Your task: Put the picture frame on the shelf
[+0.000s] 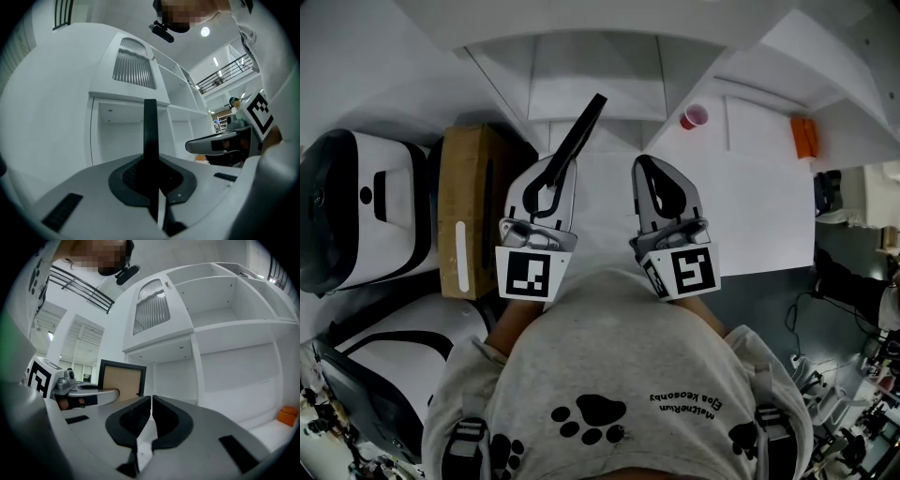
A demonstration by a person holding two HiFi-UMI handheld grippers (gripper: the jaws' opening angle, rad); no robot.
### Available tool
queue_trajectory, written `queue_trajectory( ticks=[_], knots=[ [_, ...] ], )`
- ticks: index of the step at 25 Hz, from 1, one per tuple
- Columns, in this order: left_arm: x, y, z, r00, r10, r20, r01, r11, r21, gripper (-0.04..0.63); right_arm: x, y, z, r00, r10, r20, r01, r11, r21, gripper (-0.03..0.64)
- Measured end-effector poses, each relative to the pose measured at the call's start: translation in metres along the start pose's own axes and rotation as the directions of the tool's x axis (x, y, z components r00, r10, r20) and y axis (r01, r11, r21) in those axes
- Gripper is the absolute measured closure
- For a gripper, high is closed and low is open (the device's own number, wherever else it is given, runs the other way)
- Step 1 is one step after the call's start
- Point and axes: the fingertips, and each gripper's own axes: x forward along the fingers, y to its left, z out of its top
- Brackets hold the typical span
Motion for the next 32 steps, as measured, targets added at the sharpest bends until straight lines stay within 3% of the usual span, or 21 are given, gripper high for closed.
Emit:
queue_trajectory(
  ticks=[4, 7, 8, 20, 24, 32],
  knots=[
    [0.006, 0.006, -0.004, 1.0, 0.01, -0.025, -0.008, 0.998, 0.061, 0.568, 0.006, -0.001, -0.004, 1.0, 0.001, -0.011, -0.001, 1.0, 0.005, 0.578],
    [0.011, 0.008, -0.009, 0.995, -0.028, -0.092, 0.05, 0.966, 0.254, 0.568, 0.011, -0.003, -0.007, 1.0, -0.002, -0.019, 0.002, 1.0, 0.01, 0.578],
    [0.013, 0.009, -0.009, 0.995, -0.028, -0.099, 0.056, 0.957, 0.285, 0.568, 0.012, -0.004, -0.008, 1.0, -0.003, -0.022, 0.004, 1.0, 0.011, 0.578],
    [0.038, 0.017, -0.011, 0.996, 0.013, -0.092, 0.028, 0.902, 0.43, 0.568, 0.021, -0.01, -0.014, 0.999, -0.011, -0.038, 0.012, 1.0, 0.02, 0.578],
    [0.045, 0.017, -0.022, 0.994, 0.034, -0.099, 0.014, 0.894, 0.448, 0.568, 0.021, -0.011, -0.016, 0.999, -0.013, -0.042, 0.014, 1.0, 0.023, 0.578],
    [0.064, 0.013, -0.029, 0.991, 0.037, -0.127, 0.04, 0.833, 0.552, 0.568, 0.021, -0.015, -0.017, 0.999, -0.022, -0.044, 0.023, 0.999, 0.026, 0.578]
  ],
)
